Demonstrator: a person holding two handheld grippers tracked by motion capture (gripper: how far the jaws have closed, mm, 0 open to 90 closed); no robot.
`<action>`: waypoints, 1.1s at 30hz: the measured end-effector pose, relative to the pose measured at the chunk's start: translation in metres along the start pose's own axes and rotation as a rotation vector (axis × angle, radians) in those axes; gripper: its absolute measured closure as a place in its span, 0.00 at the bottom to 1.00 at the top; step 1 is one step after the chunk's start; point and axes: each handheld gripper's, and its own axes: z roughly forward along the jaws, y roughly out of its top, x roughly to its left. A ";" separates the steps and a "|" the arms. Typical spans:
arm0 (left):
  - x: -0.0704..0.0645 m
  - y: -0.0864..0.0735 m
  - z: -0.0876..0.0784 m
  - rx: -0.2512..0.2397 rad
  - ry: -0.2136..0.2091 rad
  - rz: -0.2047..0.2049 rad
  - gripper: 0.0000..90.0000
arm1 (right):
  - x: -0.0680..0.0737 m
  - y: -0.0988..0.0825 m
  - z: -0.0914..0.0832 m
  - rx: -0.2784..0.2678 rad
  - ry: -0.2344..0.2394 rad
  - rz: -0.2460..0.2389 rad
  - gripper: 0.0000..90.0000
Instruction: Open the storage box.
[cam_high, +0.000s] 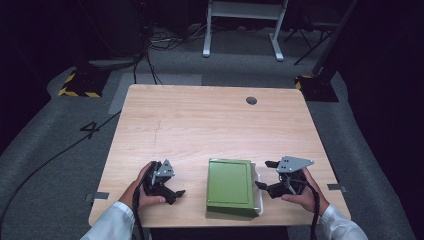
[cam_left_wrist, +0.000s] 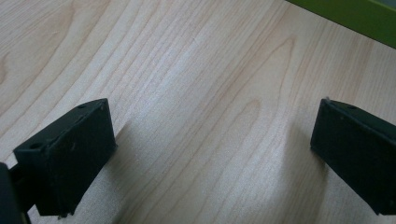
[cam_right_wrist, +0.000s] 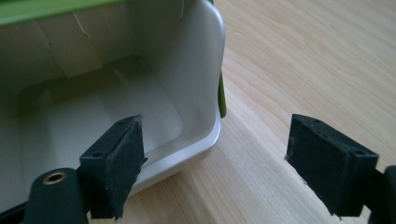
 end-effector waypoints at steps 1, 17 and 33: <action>0.000 0.000 0.000 -0.001 -0.001 -0.001 0.00 | -0.001 -0.001 0.002 0.009 0.001 0.004 0.21; 0.000 0.000 0.000 -0.001 0.000 -0.002 0.00 | -0.020 -0.020 0.007 0.089 -0.025 0.059 0.28; 0.000 0.000 0.000 -0.001 0.002 -0.002 0.00 | -0.040 -0.037 -0.004 0.095 -0.029 0.111 0.50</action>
